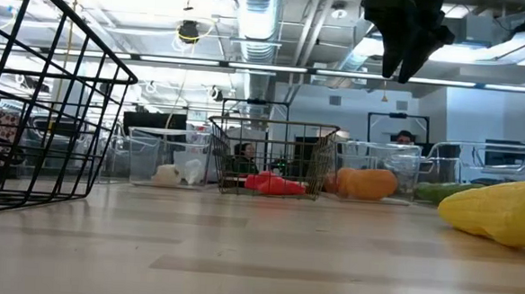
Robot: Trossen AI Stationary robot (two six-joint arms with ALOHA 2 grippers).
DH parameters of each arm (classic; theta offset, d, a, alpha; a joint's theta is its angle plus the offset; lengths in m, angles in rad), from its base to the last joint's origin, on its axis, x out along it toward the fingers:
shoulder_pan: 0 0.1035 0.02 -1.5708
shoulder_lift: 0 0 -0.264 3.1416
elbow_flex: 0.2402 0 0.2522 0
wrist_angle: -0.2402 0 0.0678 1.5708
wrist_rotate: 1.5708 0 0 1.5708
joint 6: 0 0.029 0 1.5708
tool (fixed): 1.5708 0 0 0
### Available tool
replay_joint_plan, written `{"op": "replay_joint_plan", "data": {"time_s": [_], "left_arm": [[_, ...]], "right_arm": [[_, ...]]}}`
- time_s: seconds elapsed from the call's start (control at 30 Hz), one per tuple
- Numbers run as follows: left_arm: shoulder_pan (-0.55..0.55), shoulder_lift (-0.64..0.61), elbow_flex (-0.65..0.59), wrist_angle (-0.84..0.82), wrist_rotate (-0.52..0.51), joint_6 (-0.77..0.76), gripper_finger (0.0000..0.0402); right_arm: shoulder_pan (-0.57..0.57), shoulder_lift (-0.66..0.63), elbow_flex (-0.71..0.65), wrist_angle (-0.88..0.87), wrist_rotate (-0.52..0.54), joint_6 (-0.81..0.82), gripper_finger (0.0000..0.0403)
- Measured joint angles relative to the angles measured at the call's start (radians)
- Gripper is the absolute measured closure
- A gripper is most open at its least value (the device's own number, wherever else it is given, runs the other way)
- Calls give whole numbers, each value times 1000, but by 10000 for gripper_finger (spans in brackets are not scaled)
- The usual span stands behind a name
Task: Sort produce into baskets
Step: Put the green lime into the bottom wire basket
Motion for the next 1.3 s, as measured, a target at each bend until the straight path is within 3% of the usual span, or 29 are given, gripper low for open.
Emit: {"op": "replay_joint_plan", "data": {"time_s": [0.13, 0.3, 0.57, 0.83, 1.03, 1.17, 1.3], "left_arm": [[-24, -53, -2, -92, -76, -100, 223], [-53, -113, -49, -88, -29, -187, 223], [-85, -273, -347, -87, -14, -338, 223], [-83, -372, -584, -88, -7, -376, 222], [-83, -377, -661, -87, 4, -328, 204], [-83, -377, -683, -84, -42, -401, 198], [-77, -377, -689, -83, -14, -430, 197]], "right_arm": [[0, 0, 0, 3, 0, -7, 143], [0, 0, 0, 3, 0, -9, 143], [0, 0, 0, 3, 0, -9, 143], [0, 0, 0, 4, 0, -9, 143], [0, 0, 0, 7, 0, -9, 143], [0, 0, 0, 7, 0, -9, 143], [0, 0, 0, 7, -1, -9, 143]]}}
